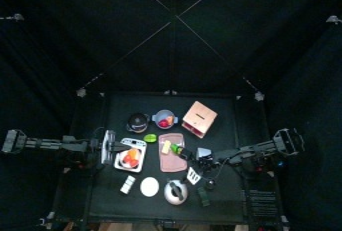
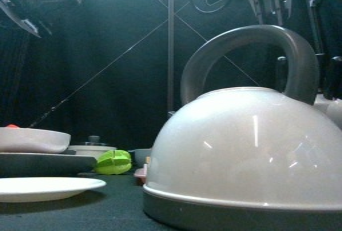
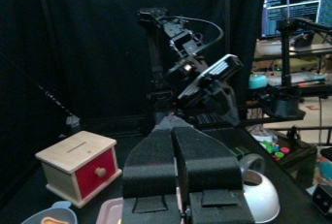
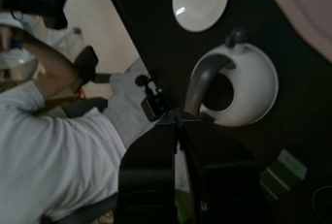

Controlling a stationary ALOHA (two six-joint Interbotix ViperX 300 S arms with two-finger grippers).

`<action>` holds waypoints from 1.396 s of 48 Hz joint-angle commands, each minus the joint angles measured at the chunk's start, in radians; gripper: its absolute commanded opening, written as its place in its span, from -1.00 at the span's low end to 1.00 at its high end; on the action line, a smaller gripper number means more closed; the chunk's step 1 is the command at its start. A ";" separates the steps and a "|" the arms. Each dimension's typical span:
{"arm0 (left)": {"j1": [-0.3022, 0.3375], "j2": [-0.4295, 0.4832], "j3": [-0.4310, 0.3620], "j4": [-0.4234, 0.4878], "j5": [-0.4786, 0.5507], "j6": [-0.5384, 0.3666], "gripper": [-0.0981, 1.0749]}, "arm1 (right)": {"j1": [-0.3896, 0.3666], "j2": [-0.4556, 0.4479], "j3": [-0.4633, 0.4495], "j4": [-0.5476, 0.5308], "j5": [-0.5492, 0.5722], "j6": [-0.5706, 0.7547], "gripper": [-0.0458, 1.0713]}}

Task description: Grab kettle

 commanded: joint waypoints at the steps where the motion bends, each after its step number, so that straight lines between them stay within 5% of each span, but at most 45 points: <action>1: 0.002 0.002 -0.032 0.002 -0.003 -0.002 -0.86 | 0.021 0.038 -0.075 0.008 0.008 -0.003 -0.72; 23: 0.002 0.002 -0.026 0.002 -0.002 -0.003 -0.86 | 0.032 0.281 -0.460 -0.137 0.394 0.002 -0.72; 43: 0.003 0.002 -0.025 0.002 -0.003 -0.003 -0.86 | 0.114 0.256 -0.442 -0.497 0.555 0.443 -0.66; 52: 0.002 0.002 -0.026 0.002 -0.002 -0.003 -0.86 | 0.143 0.252 -0.443 -0.494 0.563 0.472 -0.38; 67: 0.003 0.002 -0.023 0.000 -0.002 -0.003 -0.86 | 0.163 0.265 -0.445 -0.497 0.563 0.476 0.39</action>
